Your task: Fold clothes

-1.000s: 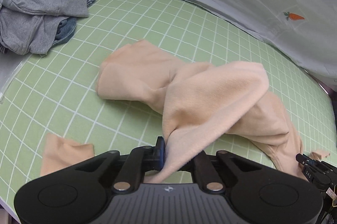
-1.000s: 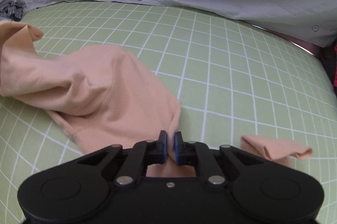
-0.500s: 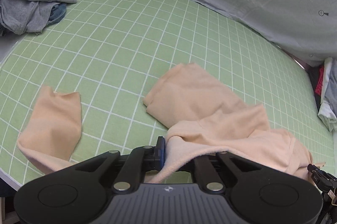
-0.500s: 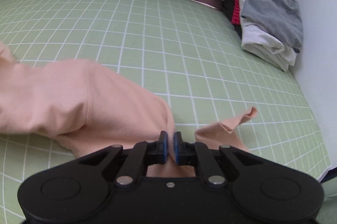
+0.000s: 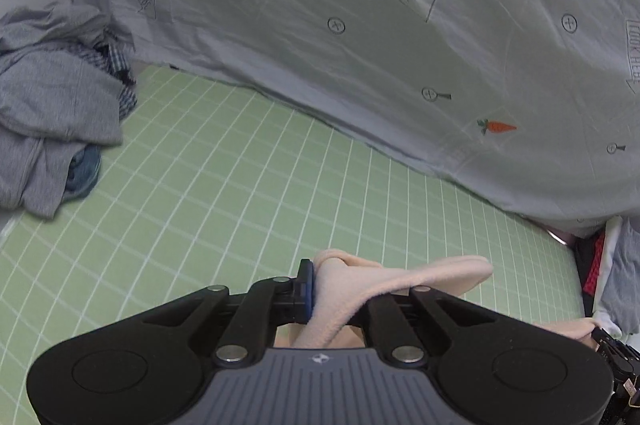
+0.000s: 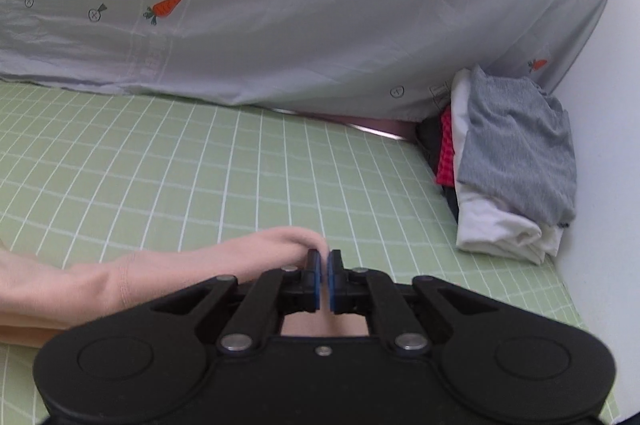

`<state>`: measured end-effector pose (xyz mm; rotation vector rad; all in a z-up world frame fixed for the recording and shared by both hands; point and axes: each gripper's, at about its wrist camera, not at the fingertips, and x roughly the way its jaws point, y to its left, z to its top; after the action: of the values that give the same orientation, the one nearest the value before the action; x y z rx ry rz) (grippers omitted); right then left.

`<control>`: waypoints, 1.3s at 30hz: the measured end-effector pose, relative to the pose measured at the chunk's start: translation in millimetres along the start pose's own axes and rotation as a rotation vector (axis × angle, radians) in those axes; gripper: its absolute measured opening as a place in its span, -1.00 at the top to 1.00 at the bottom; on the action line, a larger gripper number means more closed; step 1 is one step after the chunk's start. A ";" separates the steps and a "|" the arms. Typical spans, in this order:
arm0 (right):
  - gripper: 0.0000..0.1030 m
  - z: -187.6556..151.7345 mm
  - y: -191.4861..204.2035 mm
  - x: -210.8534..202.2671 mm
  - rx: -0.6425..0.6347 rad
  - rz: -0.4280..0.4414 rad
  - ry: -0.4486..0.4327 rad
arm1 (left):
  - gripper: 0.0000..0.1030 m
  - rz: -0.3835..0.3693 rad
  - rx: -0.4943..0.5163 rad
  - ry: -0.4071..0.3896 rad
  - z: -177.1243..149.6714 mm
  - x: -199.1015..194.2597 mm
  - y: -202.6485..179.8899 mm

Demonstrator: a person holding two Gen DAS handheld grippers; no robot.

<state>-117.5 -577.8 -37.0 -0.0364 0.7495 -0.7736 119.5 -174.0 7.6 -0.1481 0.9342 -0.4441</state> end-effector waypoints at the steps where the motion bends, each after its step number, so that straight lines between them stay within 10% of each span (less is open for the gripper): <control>1: 0.93 15.2 1.8 8.2 0.015 0.004 -0.019 | 0.88 0.005 0.001 -0.020 17.9 10.7 -0.9; 6: 0.87 90.0 19.6 58.3 0.117 0.037 -0.075 | 0.67 0.112 -0.039 -0.070 89.3 79.9 -2.0; 8: 0.35 115.5 32.0 79.5 0.156 0.047 -0.078 | 0.37 0.201 -0.054 -0.072 95.3 97.0 -3.4; 10: 0.00 122.7 49.6 87.7 0.154 0.047 -0.074 | -0.29 0.230 -0.054 -0.053 86.6 104.9 1.7; 13: -0.71 107.5 73.3 91.2 0.183 0.047 -0.016 | -0.51 0.238 -0.059 -0.009 54.2 106.2 9.9; 19: -0.75 54.6 121.6 80.0 0.282 0.188 0.183 | -0.55 0.267 -0.064 0.124 -10.4 98.8 24.1; 30: -0.55 12.7 207.5 49.3 0.252 0.398 0.301 | -0.68 0.307 -0.088 0.270 -60.3 100.9 24.9; 35: 0.66 8.3 225.9 41.0 0.105 0.422 0.263 | -0.68 0.295 -0.070 0.270 -61.5 100.2 15.7; 39: 0.94 7.1 211.7 31.9 0.087 0.445 0.243 | -0.68 0.288 -0.058 0.254 -59.9 93.9 7.6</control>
<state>33.4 -445.9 -112.8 0.2988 0.9133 -0.3868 121.8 -203.7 -100.0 -0.0079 1.1982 -0.1704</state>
